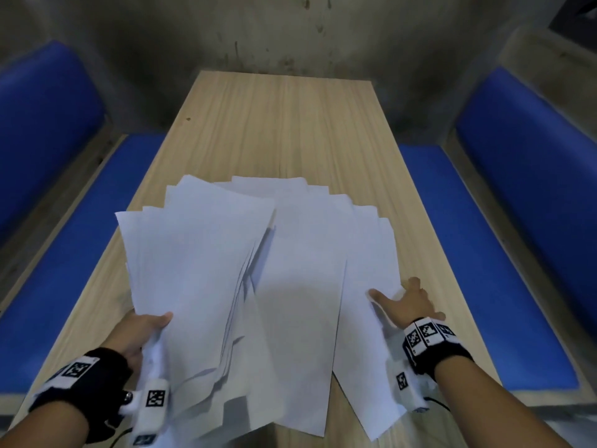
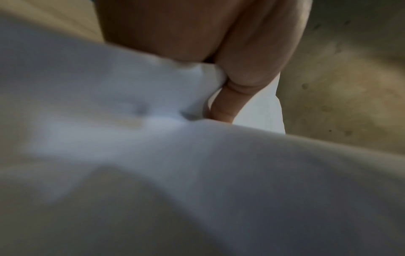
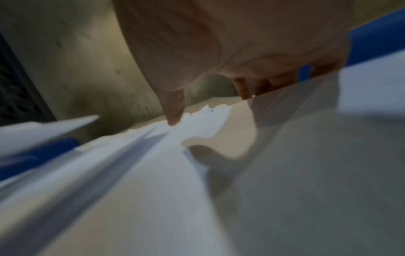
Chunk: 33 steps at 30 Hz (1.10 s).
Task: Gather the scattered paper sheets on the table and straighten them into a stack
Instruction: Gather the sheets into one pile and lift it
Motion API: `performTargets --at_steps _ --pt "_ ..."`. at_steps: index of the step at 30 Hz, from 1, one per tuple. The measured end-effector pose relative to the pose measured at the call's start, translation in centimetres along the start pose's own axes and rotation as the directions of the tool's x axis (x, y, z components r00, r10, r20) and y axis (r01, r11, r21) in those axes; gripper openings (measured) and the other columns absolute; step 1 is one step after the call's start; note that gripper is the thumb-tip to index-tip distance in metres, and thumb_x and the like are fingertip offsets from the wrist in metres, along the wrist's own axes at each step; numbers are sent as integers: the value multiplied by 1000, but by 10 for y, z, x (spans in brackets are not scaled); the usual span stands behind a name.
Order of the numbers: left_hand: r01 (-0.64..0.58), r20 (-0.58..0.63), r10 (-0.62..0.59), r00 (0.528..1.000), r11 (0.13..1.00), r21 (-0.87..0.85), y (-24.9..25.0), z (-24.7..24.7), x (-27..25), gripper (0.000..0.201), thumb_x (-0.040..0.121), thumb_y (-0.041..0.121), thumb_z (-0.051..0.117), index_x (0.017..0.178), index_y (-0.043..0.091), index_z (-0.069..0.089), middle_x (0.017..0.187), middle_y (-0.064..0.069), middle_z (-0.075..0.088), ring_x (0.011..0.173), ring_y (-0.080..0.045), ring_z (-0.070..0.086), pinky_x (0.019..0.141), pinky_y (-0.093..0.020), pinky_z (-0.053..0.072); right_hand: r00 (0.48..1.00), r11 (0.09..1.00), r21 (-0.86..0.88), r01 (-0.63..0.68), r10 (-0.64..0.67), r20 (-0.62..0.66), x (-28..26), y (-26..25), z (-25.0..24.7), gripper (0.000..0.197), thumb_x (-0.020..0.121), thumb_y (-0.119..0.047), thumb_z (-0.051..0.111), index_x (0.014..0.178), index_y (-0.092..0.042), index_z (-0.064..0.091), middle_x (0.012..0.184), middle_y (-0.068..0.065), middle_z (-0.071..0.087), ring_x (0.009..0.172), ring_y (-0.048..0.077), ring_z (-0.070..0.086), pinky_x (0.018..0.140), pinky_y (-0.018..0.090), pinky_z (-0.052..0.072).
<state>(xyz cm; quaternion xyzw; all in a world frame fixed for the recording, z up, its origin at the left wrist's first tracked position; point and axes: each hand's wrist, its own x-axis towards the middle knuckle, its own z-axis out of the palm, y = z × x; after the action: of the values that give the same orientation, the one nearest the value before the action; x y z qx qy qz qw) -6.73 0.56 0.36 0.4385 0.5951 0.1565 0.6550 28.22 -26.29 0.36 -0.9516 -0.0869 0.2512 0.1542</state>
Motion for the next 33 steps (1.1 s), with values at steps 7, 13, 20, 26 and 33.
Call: performTargets --at_steps 7,13,20,26,33 --pt "24 47 -24 999 1000 -1 -23 39 -3 46 89 -7 54 134 -3 49 131 -24 58 117 -38 57 107 -47 39 994 984 156 89 -98 45 -16 -20 16 14 91 -4 45 105 -4 44 112 22 57 85 23 47 70 25 33" --pt "20 103 -26 994 998 63 -28 59 -8 37 90 -7 54 126 -6 54 114 -21 63 100 -32 59 94 -38 43 998 849 526 50 -25 -56 -31 -26 32 49 82 -29 69 103 -10 29 116 19 54 90 28 54 74 30 38" --pt "2 166 -26 986 990 139 -29 83 -13 27 88 -5 56 115 2 61 97 -14 69 89 -29 64 72 -30 49 994 637 769 -52 -39 99 -34 -37 33 52 68 2 80 112 3 50 103 11 61 76 20 57 49 15 50" --pt "-9 133 -7 991 992 124 -20 87 -8 32 87 -5 57 119 0 59 107 -18 68 95 -31 64 75 -31 50 982 587 802 -109 -62 179 -22 -35 43 33 73 16 63 105 7 63 102 24 69 82 32 66 72 36 57" --pt "6 -102 0 995 998 66 -10 66 18 36 88 -8 52 124 -9 55 102 -23 63 88 -36 60 78 -40 50 996 694 720 17 -79 52 -10 -10 5 42 88 7 53 129 0 55 116 18 65 97 26 60 89 33 46"
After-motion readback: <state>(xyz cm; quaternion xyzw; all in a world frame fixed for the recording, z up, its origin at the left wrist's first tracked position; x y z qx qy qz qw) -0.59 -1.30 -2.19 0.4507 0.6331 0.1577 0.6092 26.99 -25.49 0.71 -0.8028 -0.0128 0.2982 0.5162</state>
